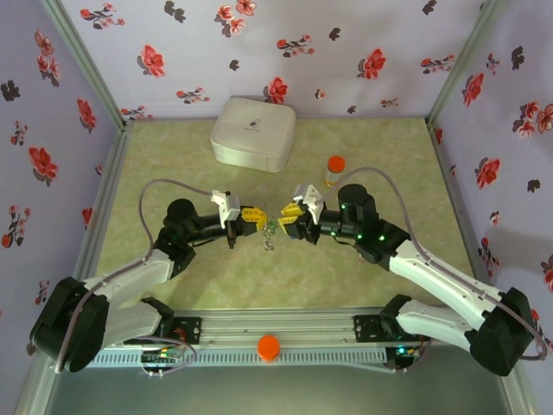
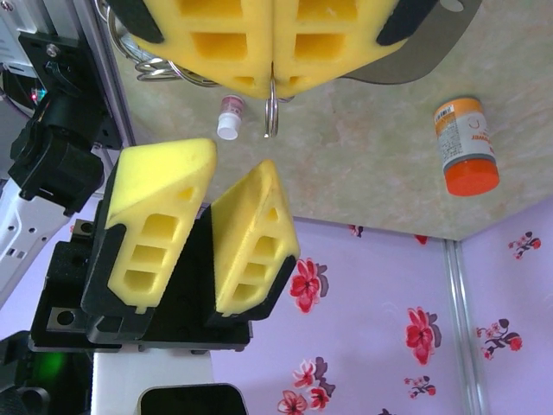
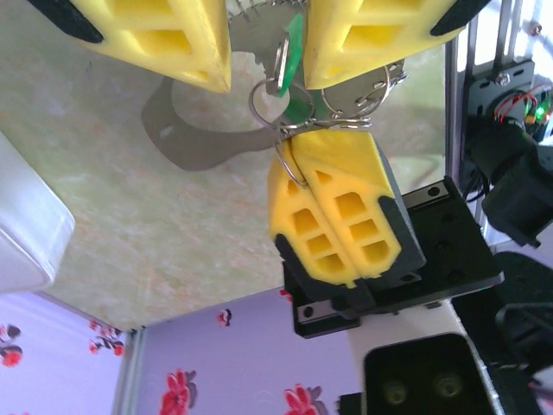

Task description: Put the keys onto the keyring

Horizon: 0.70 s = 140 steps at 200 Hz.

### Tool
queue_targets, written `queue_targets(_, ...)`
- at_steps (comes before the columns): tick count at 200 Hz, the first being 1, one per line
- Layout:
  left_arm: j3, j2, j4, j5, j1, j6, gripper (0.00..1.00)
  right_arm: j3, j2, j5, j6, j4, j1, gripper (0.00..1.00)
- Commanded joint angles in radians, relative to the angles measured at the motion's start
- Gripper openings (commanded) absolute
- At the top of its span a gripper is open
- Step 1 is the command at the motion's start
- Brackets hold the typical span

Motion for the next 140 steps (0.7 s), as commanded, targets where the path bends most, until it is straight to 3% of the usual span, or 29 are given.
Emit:
queue_targets(1, 0.018, -0.003, 0.053, 0.034, -0.008, 0.046, 0.0, 0.031, 0.023, -0.083, -0.084, 0.065, 0.006, 0.3)
queue_targets(70, 0.024, 0.015, 0.051, 0.062, -0.009, 0.052, 0.0, 0.043, 0.087, -0.118, -0.024, 0.122, 0.009, 0.26)
queue_targets(140, 0.027, 0.014, 0.053, 0.093, -0.02, 0.032, 0.0, 0.065, 0.133, -0.173, -0.03, 0.112, 0.013, 0.14)
